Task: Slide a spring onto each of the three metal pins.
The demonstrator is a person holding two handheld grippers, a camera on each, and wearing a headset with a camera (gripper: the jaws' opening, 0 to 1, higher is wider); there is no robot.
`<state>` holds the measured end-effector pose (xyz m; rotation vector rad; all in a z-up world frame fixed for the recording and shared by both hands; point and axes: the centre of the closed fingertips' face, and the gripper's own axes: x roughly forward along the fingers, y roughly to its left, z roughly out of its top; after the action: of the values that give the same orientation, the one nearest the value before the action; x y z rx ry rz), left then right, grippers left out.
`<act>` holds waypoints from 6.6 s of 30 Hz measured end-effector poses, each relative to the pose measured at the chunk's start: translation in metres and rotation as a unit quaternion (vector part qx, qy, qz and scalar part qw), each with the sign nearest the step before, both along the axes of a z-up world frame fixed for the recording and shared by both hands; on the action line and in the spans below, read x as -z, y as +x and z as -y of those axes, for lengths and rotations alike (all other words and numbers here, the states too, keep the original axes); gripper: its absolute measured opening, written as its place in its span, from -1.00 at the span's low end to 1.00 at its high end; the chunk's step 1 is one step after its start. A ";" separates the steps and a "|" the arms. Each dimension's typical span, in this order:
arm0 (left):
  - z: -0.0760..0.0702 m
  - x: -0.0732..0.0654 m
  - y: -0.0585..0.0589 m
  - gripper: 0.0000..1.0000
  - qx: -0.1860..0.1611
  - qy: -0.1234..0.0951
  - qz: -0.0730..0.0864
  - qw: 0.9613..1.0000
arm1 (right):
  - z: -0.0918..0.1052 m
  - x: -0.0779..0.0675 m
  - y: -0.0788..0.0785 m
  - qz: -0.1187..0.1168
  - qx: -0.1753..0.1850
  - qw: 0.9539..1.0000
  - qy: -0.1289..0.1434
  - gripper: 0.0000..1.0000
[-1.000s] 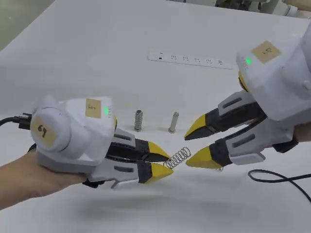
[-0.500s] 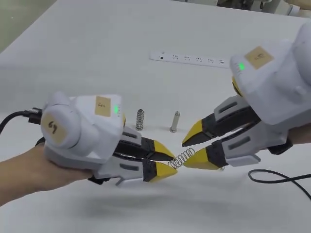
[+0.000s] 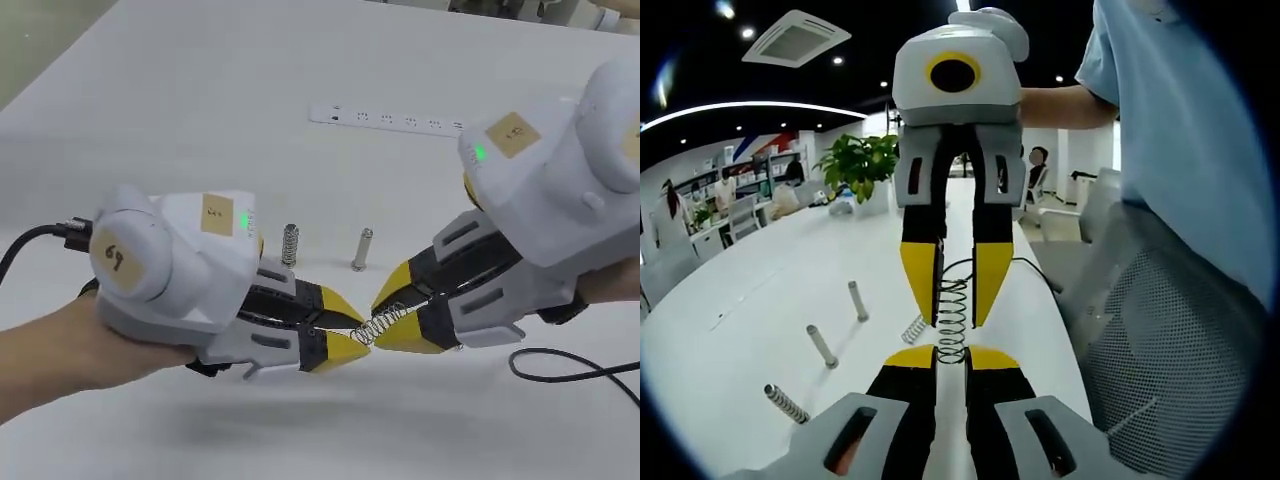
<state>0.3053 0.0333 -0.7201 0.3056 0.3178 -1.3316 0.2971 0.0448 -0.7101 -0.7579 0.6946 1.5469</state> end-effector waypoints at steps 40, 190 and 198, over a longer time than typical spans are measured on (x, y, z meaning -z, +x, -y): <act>0.003 0.002 -0.006 -0.94 0.003 -0.004 -0.013 1.000 | 0.003 0.008 -0.005 -0.006 -0.015 1.000 -0.026 -0.85; -0.071 0.044 0.028 0.82 -0.212 -0.020 -0.074 0.974 | 0.001 0.034 0.134 0.054 -0.093 0.977 -0.184 -0.84; -0.074 0.044 0.030 0.82 -0.218 -0.021 -0.074 0.973 | -0.001 0.042 0.132 0.048 -0.099 0.975 -0.193 -0.84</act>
<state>0.3353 0.1074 -0.7637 0.0909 0.4535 -0.9267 0.4295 0.0454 -0.7525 -1.2151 0.8807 1.5590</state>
